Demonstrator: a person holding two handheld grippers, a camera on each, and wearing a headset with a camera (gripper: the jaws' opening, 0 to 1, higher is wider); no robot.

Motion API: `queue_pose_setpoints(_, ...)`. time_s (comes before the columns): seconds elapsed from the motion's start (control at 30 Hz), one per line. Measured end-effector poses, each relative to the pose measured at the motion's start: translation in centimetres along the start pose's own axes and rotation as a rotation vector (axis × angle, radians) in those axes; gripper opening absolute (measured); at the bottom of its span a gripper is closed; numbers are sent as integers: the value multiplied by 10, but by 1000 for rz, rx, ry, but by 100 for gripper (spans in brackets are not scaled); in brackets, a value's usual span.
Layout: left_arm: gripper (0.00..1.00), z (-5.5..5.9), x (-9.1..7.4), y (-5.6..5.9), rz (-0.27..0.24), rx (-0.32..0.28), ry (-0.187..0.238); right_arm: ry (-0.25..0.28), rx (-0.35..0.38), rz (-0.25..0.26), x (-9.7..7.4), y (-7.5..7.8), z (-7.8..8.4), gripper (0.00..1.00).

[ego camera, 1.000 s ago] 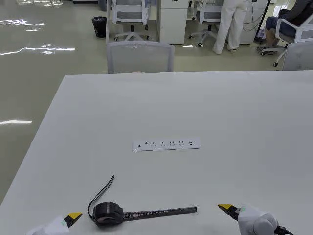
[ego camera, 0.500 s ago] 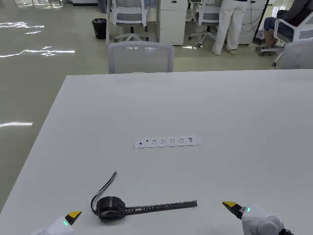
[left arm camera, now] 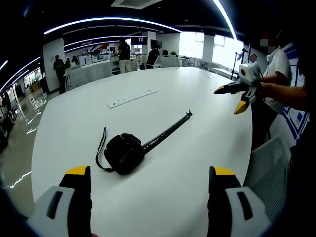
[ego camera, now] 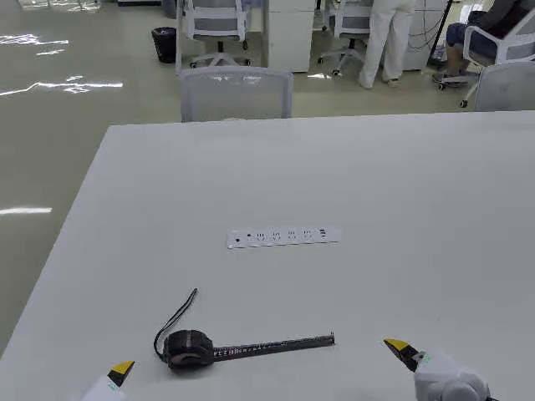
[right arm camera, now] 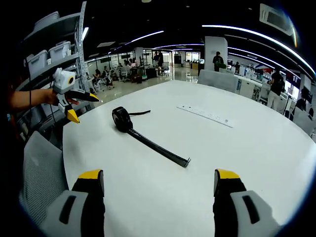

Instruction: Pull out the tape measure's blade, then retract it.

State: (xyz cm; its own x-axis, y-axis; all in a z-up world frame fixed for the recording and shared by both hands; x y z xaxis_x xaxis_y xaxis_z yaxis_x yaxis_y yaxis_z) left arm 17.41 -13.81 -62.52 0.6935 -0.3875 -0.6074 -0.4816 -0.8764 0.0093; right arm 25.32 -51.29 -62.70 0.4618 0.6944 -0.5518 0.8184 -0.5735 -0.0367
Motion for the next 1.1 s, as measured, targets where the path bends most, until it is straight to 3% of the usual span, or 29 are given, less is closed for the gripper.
queue_pose_setpoints(0.57, 99, -2, -1, 10, -44, -43, 4, 12, 20, 10, -3, -6, 1, 95)
queue_pose_setpoints(0.93, 99, -1, 4, 10, -125, -123, 29, 10, 33, 12, -3, -7, 5, 94)
queue_pose_setpoints(1.1, 99, 1, 6, 11, -140, -132, 27, 8, 33, 7, -2, -7, 6, 94)
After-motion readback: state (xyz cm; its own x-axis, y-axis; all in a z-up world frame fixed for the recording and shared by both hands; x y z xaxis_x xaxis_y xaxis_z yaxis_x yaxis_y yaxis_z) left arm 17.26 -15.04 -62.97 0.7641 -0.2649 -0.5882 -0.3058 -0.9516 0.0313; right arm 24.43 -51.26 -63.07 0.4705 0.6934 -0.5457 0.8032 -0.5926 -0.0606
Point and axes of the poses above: the centre of the closed fingertips' face, and the gripper's own axes: x roughly forward along the fingers, y roughly to its right, z roughly out of its underside, the point moved 8 cm from there along -x, roughly backward along the fingers
